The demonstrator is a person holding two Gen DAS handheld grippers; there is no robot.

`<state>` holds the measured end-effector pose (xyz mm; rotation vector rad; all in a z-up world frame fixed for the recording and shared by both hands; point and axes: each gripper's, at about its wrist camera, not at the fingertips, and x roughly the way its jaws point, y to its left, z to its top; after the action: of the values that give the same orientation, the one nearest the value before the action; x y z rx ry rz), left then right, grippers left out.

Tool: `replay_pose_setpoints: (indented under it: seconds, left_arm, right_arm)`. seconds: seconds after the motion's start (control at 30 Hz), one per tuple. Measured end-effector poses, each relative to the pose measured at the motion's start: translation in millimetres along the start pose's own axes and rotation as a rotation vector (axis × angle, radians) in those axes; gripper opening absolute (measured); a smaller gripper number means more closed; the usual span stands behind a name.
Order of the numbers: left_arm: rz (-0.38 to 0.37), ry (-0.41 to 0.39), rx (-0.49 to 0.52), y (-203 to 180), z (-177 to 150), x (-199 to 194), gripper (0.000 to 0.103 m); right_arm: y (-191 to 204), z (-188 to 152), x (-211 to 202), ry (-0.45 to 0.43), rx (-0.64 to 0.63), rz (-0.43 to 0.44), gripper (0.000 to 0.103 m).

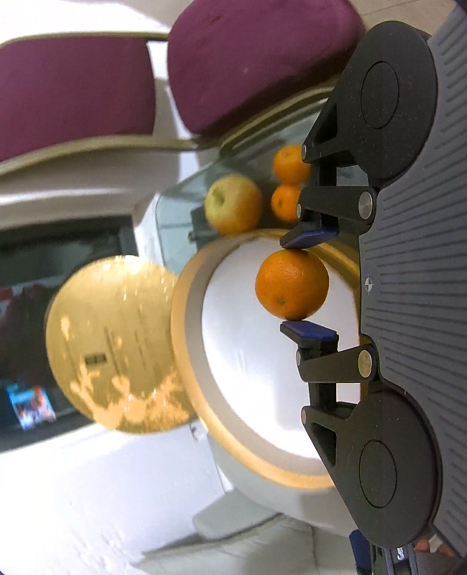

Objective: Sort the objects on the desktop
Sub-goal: 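Carry the orange over the foam in the gold box and release it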

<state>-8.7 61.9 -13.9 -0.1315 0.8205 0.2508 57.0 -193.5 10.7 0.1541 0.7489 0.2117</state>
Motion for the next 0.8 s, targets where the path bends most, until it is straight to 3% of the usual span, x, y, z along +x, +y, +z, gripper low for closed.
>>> replay_pose_setpoints:
  seconds: [0.23,0.53,0.8]
  left_arm:
    - [0.049,0.023,-0.074,33.5,-2.6,19.6,0.102]
    - [0.053,0.077,-0.13,61.9,-1.2,42.0,0.102]
    - [0.061,0.115,-0.165,80.8,0.5,56.8,0.102]
  right_arm:
    - [34.3,2.1,26.9,0.053,-0.069,0.062,0.045]
    - [97.7,-3.6,102.9,0.206,-0.221,0.156,0.045]
    - [149.4,-12.5,160.2,0.273,-0.317,0.184,0.045]
